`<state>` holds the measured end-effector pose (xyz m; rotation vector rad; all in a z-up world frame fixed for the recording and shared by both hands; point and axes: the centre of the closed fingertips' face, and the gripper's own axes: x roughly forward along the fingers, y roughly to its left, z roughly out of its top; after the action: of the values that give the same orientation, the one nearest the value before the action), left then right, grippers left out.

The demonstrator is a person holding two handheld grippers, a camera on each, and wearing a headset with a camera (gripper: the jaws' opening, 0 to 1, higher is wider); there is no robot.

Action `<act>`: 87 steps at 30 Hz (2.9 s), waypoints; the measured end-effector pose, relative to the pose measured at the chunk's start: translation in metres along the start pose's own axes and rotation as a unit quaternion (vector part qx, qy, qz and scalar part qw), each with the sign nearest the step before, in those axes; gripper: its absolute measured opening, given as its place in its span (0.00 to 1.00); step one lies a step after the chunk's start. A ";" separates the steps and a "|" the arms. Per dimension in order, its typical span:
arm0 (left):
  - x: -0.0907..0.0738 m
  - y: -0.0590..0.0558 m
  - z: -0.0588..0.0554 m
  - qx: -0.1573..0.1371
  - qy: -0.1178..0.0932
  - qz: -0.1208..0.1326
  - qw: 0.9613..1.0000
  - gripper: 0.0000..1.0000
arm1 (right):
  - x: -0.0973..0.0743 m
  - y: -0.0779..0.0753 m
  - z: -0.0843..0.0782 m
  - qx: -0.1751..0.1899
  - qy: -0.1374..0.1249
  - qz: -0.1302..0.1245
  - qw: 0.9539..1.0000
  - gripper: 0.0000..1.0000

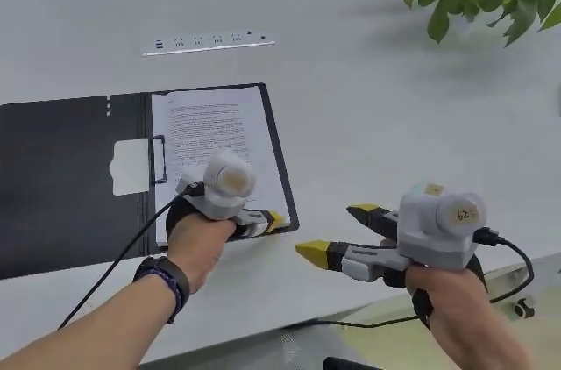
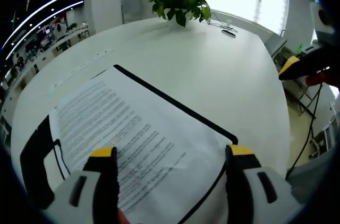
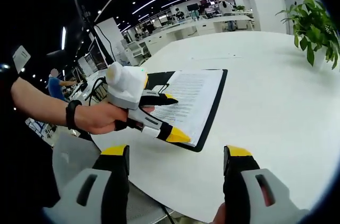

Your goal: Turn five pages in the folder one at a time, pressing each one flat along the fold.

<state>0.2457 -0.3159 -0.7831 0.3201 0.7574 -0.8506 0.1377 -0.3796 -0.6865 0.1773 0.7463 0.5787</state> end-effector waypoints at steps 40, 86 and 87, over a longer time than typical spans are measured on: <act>-0.007 0.017 0.001 -0.034 -0.021 -0.022 0.999 0.64 | 0.120 -0.034 0.042 0.127 -0.040 0.072 0.988 0.51; -0.082 0.043 -0.011 -0.074 -0.069 -0.003 0.995 0.75 | 0.136 -0.016 0.059 0.243 -0.104 0.066 0.962 0.00; -0.085 0.046 -0.013 -0.077 -0.070 0.001 0.995 0.75 | 0.136 -0.014 0.061 0.242 -0.105 0.066 0.962 0.00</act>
<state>0.2391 -0.2320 -0.7336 0.1221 0.6876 -0.7997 0.2654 -0.3123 -0.7273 0.7364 0.6605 0.4857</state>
